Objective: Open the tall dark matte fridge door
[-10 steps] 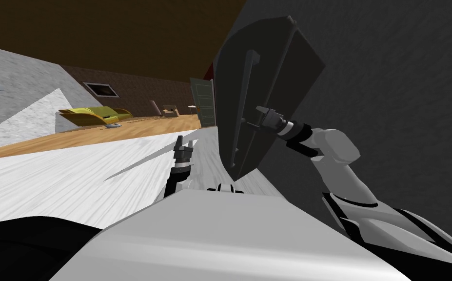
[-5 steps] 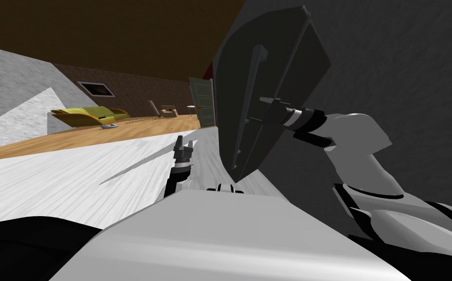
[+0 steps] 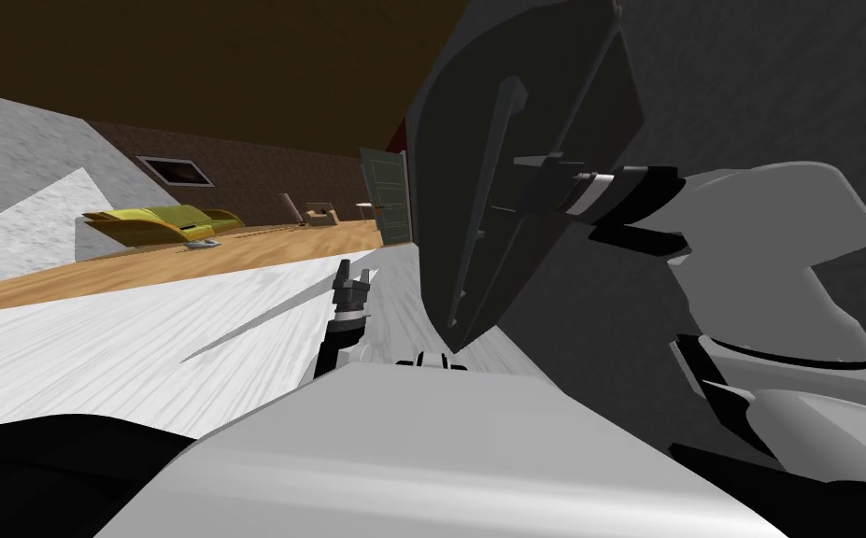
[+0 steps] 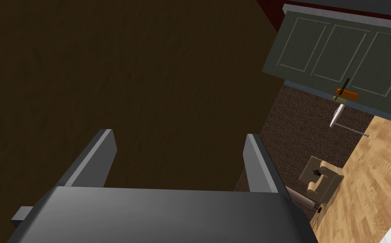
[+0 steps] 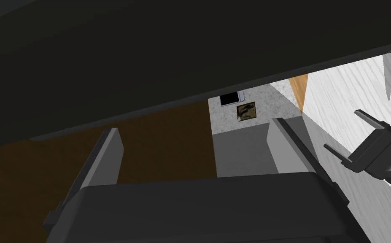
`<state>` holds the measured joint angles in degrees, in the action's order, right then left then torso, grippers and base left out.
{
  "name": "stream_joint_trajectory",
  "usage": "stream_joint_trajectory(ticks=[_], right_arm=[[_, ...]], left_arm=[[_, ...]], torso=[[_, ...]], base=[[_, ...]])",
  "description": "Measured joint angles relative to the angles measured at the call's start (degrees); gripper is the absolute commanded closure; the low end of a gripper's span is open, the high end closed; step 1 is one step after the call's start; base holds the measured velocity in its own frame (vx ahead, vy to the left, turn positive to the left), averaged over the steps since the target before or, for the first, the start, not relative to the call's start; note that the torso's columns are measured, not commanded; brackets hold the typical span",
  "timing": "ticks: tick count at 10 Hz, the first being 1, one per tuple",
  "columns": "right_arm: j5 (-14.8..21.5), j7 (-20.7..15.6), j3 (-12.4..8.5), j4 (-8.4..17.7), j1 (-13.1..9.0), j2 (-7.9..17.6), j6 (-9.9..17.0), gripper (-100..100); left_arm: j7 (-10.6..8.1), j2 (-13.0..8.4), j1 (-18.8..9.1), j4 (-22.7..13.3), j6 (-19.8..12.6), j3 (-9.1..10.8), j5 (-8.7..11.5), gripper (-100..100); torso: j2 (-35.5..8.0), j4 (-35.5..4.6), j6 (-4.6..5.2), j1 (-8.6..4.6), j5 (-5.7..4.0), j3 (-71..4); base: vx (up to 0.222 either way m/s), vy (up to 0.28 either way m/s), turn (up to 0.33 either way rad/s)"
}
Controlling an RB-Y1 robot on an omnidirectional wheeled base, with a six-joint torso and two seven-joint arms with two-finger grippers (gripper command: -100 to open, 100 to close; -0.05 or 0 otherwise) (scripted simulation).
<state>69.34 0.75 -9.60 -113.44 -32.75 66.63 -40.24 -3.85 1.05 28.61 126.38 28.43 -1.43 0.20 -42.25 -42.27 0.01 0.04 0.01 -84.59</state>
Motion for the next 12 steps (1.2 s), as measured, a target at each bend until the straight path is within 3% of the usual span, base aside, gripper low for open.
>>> stream_joint_trajectory(ticks=[3,5,8,12], right_arm=[[4.0,1.1,0.0,0.1,-2.9,3.7,0.5,-100],[6.7,0.9,0.3,2.3,-7.1,6.8,-0.2,-100],[10.8,0.5,-0.5,4.1,-11.3,11.3,-1.2,-100],[14.2,0.3,-0.9,4.8,-14.1,14.5,-1.4,-100]], left_arm=[[0.0,0.0,0.0,0.0,0.0,0.0,0.0,0],[0.0,0.0,0.0,0.0,0.0,0.0,0.0,0],[0.0,0.0,0.0,0.0,0.0,0.0,0.0,0],[0.0,0.0,0.0,0.0,0.0,0.01,0.0,0]], torso=[[-0.1,0.0,-0.01,-0.1,-0.04,0.1],[0.0,0.0,0.0,0.02,0.01,0.0],[0.1,0.0,-0.03,-0.08,0.0,-0.1],[0.1,0.0,-0.02,-0.23,-0.08,-0.1]], base=[[0.034,0.044,-0.017],[0.057,0.07,-0.037],[0.046,0.061,-0.022],[0.041,0.043,0.012]])
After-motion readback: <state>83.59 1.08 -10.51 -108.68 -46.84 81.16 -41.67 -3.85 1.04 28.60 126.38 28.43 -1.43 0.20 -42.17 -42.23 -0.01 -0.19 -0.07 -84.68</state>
